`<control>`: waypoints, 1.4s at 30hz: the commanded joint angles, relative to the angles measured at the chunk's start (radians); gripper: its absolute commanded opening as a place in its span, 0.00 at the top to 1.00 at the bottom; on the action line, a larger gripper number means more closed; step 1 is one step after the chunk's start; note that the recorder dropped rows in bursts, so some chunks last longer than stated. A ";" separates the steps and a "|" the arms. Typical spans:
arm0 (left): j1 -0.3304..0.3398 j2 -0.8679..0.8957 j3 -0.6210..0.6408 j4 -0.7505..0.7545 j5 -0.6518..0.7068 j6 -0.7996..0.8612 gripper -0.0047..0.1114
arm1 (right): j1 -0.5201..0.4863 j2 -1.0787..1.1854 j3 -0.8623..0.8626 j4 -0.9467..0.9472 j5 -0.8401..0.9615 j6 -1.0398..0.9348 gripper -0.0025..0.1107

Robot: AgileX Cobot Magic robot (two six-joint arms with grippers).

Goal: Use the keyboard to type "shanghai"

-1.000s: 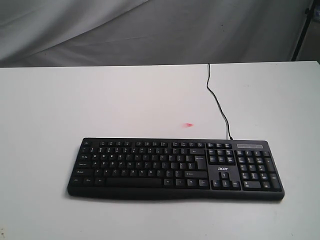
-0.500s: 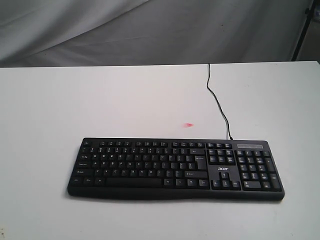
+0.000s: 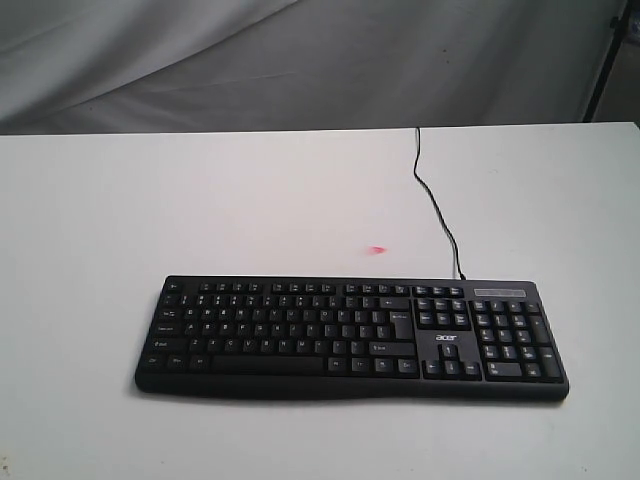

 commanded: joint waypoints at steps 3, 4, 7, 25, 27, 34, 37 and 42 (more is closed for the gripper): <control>-0.004 -0.005 0.005 -0.001 -0.006 -0.002 0.95 | -0.006 -0.135 0.183 0.006 -0.046 0.009 0.98; -0.004 -0.005 0.005 -0.001 -0.006 -0.002 0.95 | -0.006 -0.150 0.206 0.015 -0.067 0.009 0.98; -0.004 -0.005 0.005 -0.001 -0.006 -0.002 0.95 | -0.006 -0.151 0.295 0.033 -0.151 0.009 0.98; -0.004 -0.005 0.005 -0.001 -0.006 -0.002 0.95 | -0.006 -0.151 0.535 0.091 -0.189 0.009 0.98; -0.004 -0.005 0.005 -0.001 -0.006 -0.002 0.95 | -0.006 -0.151 0.535 0.091 -0.168 0.009 0.98; -0.004 -0.005 0.005 -0.001 -0.006 -0.002 0.95 | -0.006 -0.151 0.535 0.091 -0.043 -0.022 0.98; -0.004 -0.005 0.005 -0.001 -0.006 -0.002 0.95 | -0.006 -0.151 0.535 0.096 0.024 -0.022 0.98; -0.004 -0.005 0.005 -0.001 -0.006 -0.002 0.95 | -0.006 -0.151 0.535 0.105 0.024 -0.018 0.98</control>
